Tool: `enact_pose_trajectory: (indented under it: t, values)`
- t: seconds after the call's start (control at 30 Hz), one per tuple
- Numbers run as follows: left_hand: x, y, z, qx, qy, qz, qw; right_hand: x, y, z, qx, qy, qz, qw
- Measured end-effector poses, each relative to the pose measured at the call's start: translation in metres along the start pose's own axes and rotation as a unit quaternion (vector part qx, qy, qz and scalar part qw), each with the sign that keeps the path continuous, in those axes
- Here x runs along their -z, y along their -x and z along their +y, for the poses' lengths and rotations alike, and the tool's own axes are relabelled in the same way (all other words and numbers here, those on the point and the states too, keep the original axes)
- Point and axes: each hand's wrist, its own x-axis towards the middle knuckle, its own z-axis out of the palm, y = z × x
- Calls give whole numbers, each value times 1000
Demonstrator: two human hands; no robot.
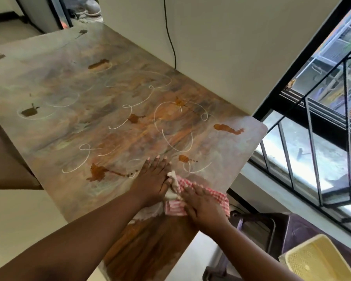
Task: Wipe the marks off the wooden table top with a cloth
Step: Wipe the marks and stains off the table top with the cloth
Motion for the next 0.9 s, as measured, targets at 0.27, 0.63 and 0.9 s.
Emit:
enact_pose_trajectory:
  t: [0.27,0.63,0.9]
  values:
    - [-5,-23,2,-9,0,10,1000,39,3,71,9,24,43,999]
    - [4,-71,30,67,-38,-7,997,51,-15,129,213,38,2,976]
    - [4,-106,65,100,-41,-5,994,66,-66,148,109,-12,-13,994]
